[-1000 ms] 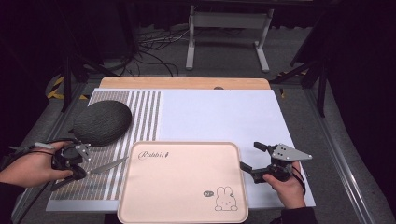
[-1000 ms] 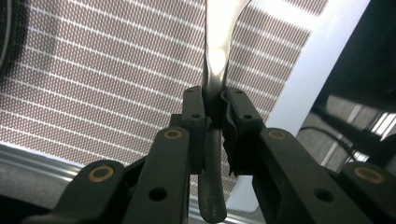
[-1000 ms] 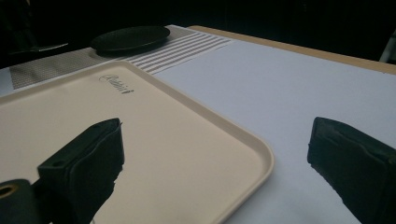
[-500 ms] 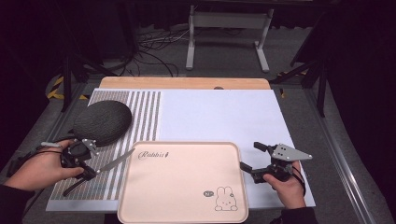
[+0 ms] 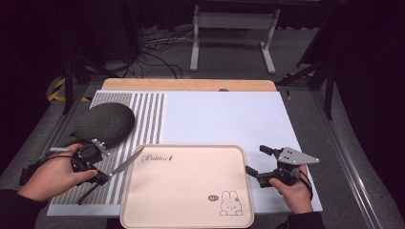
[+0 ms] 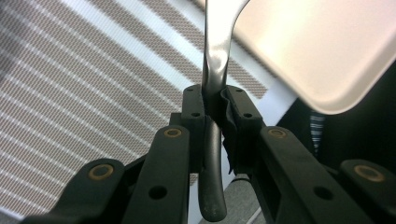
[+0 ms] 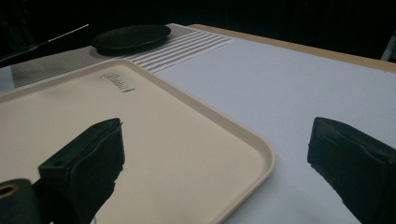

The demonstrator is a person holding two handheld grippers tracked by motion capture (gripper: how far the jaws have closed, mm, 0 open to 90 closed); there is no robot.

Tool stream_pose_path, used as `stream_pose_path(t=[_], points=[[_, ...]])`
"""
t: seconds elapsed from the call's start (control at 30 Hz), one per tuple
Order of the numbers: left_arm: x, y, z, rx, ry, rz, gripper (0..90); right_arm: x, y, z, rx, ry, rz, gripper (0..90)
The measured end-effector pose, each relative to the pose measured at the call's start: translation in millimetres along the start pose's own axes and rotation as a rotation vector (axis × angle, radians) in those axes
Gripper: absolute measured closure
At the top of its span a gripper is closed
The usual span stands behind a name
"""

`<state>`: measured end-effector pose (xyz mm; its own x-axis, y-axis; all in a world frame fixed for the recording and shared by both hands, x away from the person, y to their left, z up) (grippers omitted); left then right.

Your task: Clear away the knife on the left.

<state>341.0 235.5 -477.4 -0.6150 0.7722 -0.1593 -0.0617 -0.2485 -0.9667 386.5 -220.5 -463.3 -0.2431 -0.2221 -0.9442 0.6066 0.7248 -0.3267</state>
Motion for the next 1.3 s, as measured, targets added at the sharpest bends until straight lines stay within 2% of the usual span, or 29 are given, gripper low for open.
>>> stream_pose_path(t=[0.33, 0.5, 0.7, 0.9, 1.3], points=[[-21.8, 3.1, 24.7, 0.043, 0.003, 0.041, 79.7, -0.2, -0.9, -0.1, -0.001, 0.0, 0.002, 4.7], [-33.1, 8.6, 36.6, 0.069, 0.025, 0.041, 79.7, -0.1, -1.4, 0.5, 0.0, -0.001, 0.001, 4.7], [-43.7, 14.1, 43.6, 0.076, 0.029, 0.051, 79.7, 0.1, -2.0, 0.8, 0.001, -0.001, 0.001, 4.7], [-55.9, 21.8, 53.6, 0.107, 0.03, 0.058, 79.8, 0.2, -2.0, 1.0, 0.001, -0.001, 0.001, 4.7], [-69.6, 39.6, 66.2, 0.148, 0.038, 0.05, 79.8, 0.5, -2.4, 1.2, 0.001, 0.0, 0.001, 4.7]])
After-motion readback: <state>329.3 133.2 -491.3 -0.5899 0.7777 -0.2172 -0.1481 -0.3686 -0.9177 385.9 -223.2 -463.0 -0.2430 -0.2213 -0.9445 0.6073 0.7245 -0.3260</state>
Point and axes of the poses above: each handheld gripper's, and its own axes: y roughly forward along the jaws, x roughly out of its underside, z roughly to its right, the point moved 10 cm from there along y, roughly forward along the jaws
